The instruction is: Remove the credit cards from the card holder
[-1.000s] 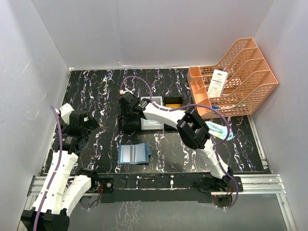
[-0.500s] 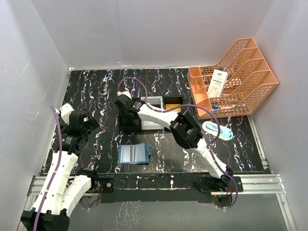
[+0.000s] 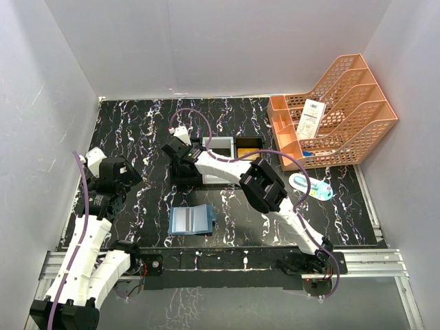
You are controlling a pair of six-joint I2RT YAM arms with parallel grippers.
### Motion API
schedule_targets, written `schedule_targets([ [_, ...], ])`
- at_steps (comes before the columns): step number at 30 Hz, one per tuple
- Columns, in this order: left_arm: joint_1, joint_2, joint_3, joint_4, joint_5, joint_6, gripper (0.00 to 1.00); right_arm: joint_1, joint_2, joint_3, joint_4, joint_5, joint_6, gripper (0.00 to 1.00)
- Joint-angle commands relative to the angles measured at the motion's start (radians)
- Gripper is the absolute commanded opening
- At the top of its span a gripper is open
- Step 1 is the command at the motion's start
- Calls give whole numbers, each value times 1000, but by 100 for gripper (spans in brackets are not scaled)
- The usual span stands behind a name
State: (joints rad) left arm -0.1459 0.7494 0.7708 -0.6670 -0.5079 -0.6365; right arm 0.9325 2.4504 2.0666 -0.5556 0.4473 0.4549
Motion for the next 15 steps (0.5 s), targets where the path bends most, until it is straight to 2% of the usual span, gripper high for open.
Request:
schedule_targets([
  [1,5,-2,3,-3,-9,4,99,-6,19,0,45,97,21,35],
  [4,5,-2,2,-3,-6,6,99,-7,-19,-45,86,71,29,37],
  [10,5,-2,4,-2,-4,6,99,-8,-118,-46,117,-131,23,37],
  [15,5,-8,1,0,0,7,99,-9,-221,-41,109,-156,23,41],
])
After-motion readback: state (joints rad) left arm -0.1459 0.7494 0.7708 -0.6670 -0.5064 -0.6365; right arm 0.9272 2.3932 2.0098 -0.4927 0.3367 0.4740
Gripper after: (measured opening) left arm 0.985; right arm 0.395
